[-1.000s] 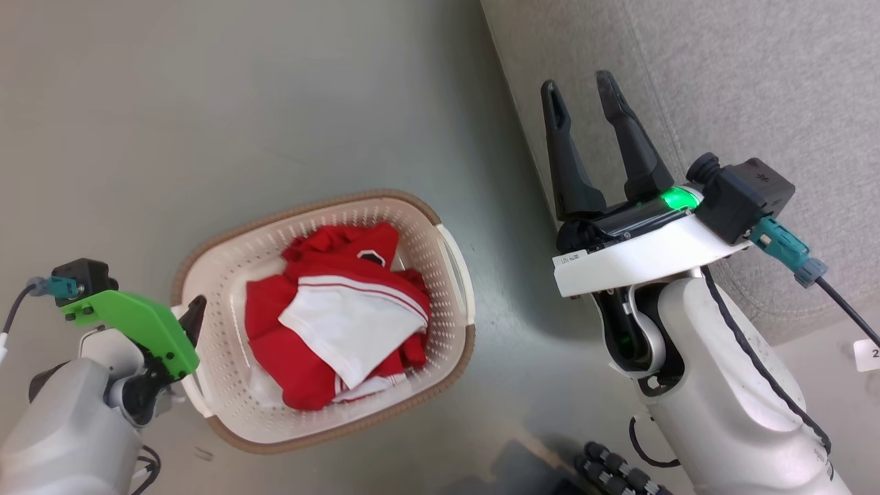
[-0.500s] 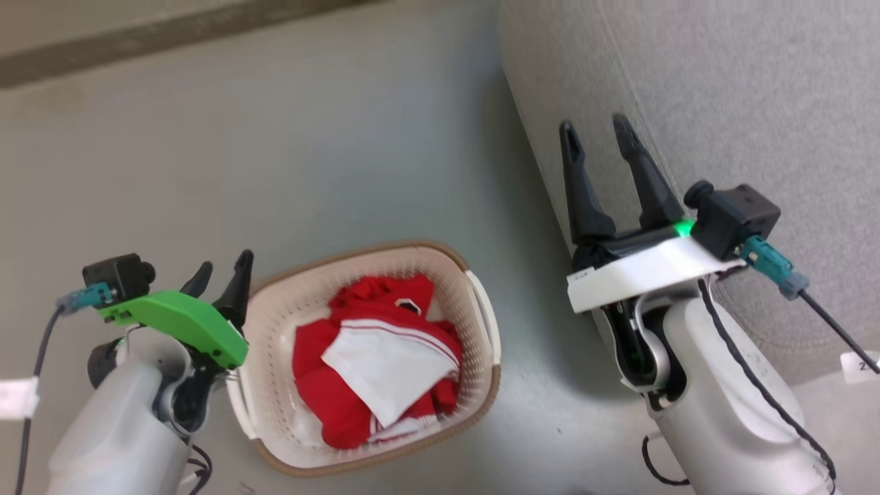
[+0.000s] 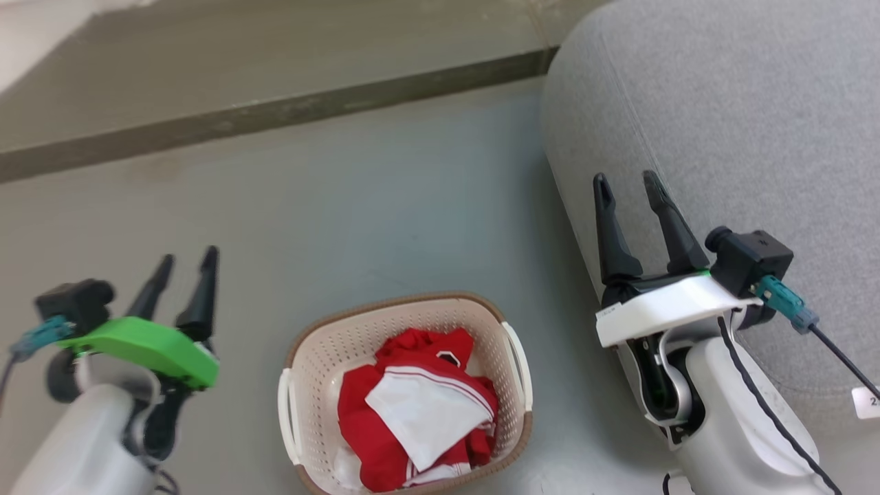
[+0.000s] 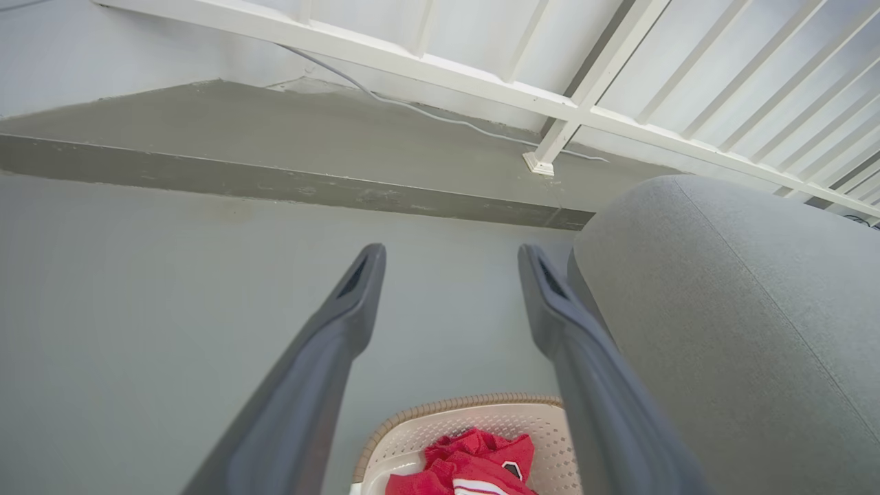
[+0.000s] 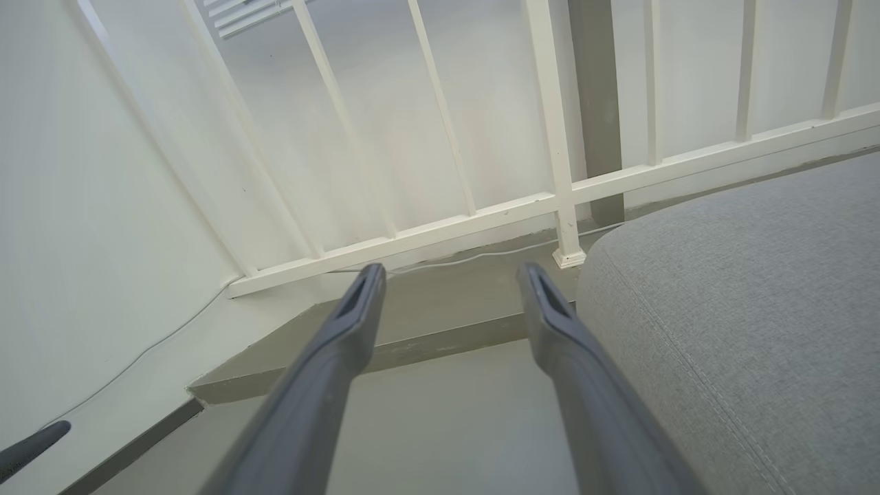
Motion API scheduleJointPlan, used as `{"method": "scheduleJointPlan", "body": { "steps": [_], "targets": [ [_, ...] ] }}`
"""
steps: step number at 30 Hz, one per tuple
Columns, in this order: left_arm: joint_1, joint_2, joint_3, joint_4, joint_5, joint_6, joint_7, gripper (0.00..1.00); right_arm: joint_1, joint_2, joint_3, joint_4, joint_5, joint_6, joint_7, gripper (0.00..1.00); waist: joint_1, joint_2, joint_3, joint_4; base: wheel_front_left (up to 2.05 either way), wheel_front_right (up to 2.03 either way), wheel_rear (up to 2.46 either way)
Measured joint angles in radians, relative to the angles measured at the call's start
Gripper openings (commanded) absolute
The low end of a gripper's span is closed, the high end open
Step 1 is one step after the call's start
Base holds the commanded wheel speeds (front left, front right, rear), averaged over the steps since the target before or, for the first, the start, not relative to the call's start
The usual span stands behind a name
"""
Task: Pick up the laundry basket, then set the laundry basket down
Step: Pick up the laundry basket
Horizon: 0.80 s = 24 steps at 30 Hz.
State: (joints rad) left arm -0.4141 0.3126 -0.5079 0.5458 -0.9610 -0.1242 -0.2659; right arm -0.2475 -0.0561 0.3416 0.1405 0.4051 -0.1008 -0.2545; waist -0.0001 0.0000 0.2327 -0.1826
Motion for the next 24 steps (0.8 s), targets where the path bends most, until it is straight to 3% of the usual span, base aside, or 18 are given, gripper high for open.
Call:
{"method": "scheduleJointPlan", "body": {
  "steps": [5, 14, 24],
  "targets": [
    [0.04, 0.035, 0.132, -0.082, 0.068, 0.0, 0.009, 1.0, 0.034, 0.0, -0.022, -0.01, -0.014, 0.015, 0.0, 1.0, 0.0, 0.0, -0.052, 0.022, 0.0, 0.0, 0.0],
    [0.115, 0.031, 0.332, -0.306, 0.239, 0.002, 0.01, 1.0, 0.078, -0.006, -0.061, -0.057, -0.067, 0.024, 0.0, 1.0, 0.0, 0.0, -0.111, 0.051, 0.0, 0.0, 0.0],
    [0.259, -0.047, 0.412, -0.428, 0.371, 0.023, 0.01, 1.0, 0.112, -0.007, -0.112, -0.102, -0.109, 0.023, 0.0, 1.0, 0.0, 0.0, -0.124, 0.055, 0.0, 0.0, 0.0]
  ]
}}
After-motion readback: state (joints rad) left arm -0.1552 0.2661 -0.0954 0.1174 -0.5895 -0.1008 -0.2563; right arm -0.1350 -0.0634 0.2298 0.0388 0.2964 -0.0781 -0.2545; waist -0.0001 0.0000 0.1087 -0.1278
